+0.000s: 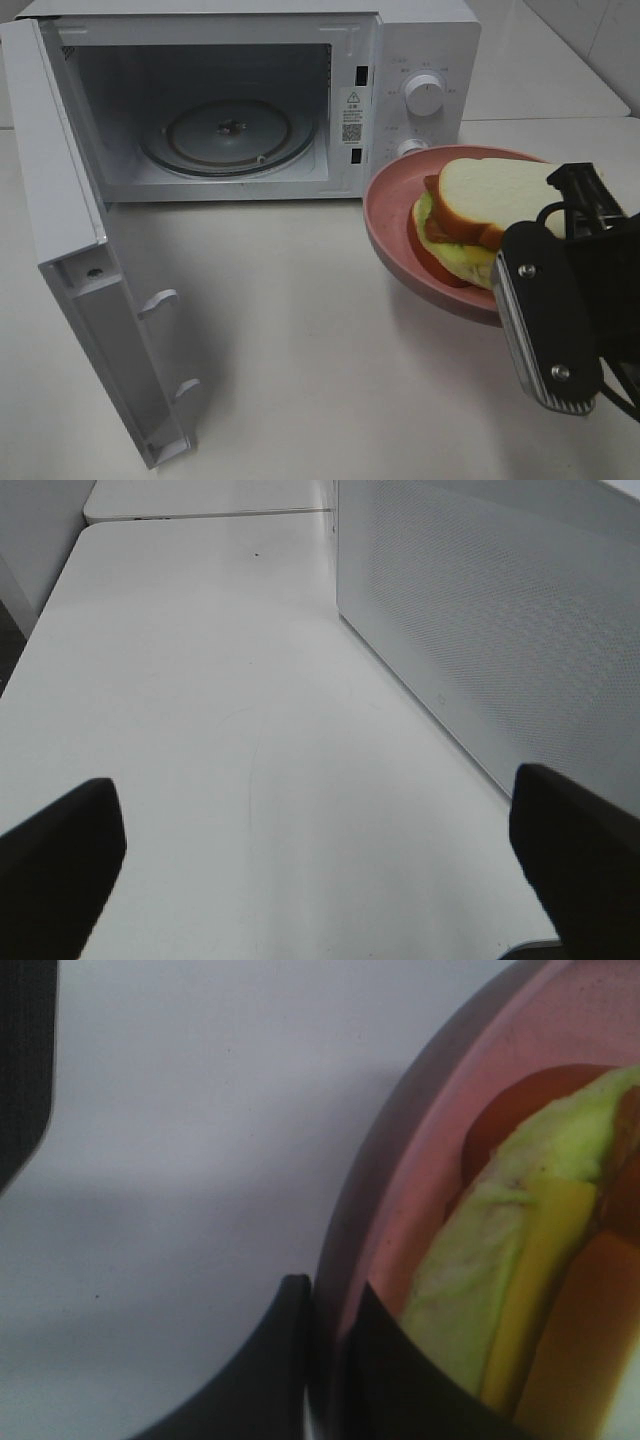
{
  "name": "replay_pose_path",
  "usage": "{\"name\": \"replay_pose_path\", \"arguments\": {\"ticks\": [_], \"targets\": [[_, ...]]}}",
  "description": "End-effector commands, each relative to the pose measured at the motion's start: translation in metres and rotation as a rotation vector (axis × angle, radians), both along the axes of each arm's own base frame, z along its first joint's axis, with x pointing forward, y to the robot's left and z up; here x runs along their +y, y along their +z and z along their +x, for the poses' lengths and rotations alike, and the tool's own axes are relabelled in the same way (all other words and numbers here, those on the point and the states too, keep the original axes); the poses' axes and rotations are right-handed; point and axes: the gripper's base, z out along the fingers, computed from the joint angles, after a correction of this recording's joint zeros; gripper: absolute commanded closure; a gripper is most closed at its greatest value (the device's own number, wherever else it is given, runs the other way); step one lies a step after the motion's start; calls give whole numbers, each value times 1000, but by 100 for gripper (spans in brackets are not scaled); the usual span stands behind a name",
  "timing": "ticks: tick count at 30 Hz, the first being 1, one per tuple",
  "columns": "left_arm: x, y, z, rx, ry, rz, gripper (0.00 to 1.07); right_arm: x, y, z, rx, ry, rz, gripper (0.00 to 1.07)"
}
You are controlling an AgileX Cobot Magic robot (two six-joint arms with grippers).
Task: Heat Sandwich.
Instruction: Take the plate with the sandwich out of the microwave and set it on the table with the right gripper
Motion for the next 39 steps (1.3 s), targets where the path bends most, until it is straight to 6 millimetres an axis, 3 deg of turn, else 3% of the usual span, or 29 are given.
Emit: {"name": "replay_pose_path", "arguments": {"ticks": [1,8,21,39], "targets": [[0,0,-3,-29,5,0,7,-6,2,-1,-9,-129,3,107],[0,0,-3,-29,5,0,7,-18,3,2,-42,-419,6,106],[0,0,-3,-29,5,0,7,-28,2,-2,-32,-799,74,106],[0,0,-3,-29,5,0,7,-29,3,-2,-43,-993,167,105]]}}
